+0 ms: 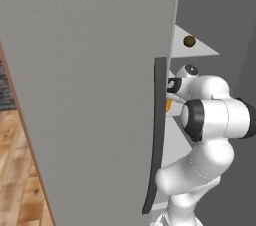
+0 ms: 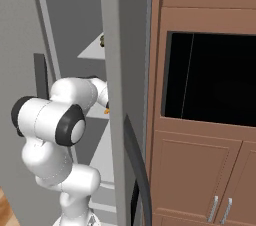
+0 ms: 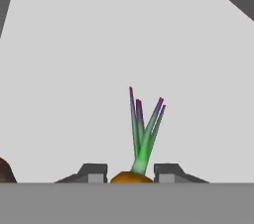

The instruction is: Take the carrot and potato from the second highest rack and move them to the highest rack where the mushroom and kiwi are located, to maximize freezer space. Close the freezer door after rearranging.

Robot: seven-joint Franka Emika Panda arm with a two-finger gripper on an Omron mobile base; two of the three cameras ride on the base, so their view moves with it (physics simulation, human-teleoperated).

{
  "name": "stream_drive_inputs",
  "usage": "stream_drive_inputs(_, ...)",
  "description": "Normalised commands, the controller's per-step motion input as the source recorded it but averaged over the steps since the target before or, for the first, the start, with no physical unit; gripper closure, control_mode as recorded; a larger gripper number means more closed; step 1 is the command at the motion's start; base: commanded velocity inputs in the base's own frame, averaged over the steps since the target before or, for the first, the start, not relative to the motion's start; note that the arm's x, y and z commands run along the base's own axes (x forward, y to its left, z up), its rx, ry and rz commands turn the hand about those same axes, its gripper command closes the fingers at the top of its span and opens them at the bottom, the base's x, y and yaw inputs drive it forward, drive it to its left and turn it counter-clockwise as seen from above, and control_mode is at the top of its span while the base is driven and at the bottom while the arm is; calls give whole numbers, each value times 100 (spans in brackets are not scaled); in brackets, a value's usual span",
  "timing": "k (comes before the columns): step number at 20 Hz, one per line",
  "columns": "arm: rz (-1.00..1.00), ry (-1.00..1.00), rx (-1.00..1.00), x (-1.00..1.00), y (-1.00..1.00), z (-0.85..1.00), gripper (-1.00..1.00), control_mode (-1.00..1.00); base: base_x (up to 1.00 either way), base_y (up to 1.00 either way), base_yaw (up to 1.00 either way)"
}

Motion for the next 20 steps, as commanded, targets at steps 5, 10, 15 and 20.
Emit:
stream_drive_inputs(5,-1,0,1,0,1,-6,100,-100,0,0,0)
stream_drive_inputs(10,-2,-7,2,-64,0,15,100,-100,0,0,0)
stream_drive_inputs(15,-3,-12,0,-100,0,30,100,-100,0,0,0)
stream_drive_inputs(20,-1,-5,0,-93,0,89,100,-100,0,0,0)
